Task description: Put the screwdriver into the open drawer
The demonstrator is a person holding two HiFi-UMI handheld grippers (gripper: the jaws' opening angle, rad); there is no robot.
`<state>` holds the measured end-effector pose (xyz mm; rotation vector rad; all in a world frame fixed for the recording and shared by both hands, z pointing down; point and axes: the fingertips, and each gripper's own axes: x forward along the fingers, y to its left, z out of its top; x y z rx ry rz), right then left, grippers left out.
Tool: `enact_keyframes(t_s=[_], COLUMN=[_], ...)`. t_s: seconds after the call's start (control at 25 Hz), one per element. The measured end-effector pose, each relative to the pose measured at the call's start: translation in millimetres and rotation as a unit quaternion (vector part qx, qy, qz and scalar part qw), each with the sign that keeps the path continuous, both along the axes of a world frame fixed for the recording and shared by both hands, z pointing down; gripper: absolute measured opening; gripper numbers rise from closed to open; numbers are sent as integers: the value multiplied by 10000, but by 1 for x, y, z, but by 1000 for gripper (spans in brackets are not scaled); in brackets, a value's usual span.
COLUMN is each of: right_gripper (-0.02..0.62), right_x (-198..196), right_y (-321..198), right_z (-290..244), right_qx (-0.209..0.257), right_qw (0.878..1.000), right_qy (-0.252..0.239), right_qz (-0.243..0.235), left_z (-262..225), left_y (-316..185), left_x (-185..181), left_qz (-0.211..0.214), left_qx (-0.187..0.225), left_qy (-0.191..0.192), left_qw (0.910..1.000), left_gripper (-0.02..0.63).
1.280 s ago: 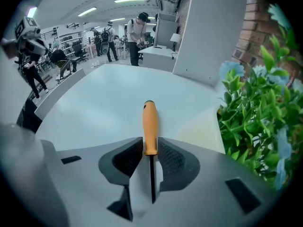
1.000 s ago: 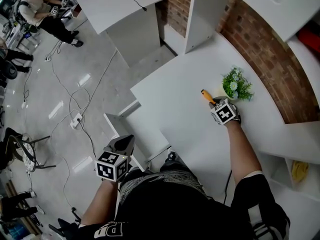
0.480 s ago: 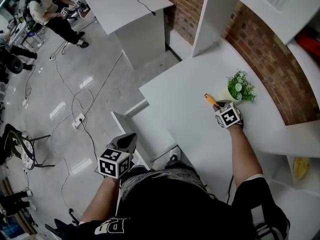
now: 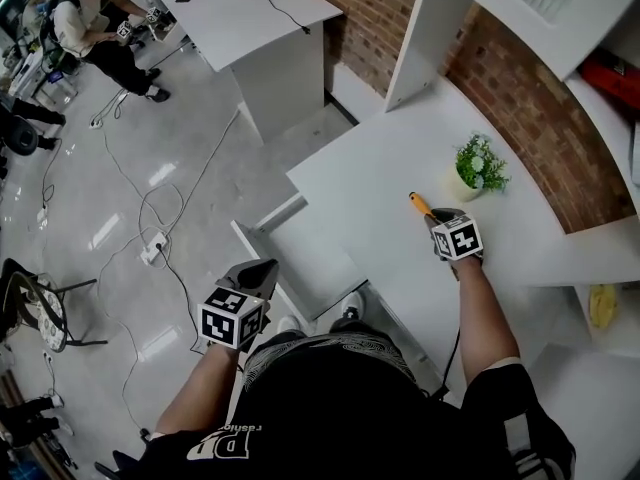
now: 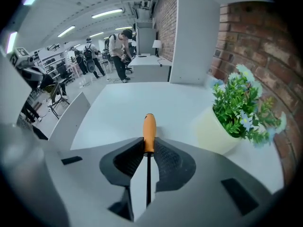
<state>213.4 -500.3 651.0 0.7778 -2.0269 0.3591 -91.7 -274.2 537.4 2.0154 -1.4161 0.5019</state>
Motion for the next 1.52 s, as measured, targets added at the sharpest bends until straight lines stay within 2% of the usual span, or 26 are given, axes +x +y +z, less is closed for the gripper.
enact_keyframes(t_s=[0.32, 0.96, 1.32, 1.52], right_gripper=[71, 71, 71, 71], right_x=[-17, -95, -139, -172], right_y=[31, 99, 139, 163], right_z=[-28, -42, -43, -35], right_qx=[206, 324, 281, 127], right_qw=[9997, 9989, 9966, 9931], right_qy=[-92, -107, -134, -124], right_qz=[-60, -335, -766, -1157], left_z=[-1, 4, 8, 8], left_y=[7, 45, 62, 70], left_x=[-5, -49, -61, -71], left_qz=[177, 361, 338, 238], left_qx=[103, 176, 253, 261], left_qy=[151, 285, 361, 401], left_qw=[9997, 9988, 9985, 9986], left_gripper=[20, 20, 20, 20])
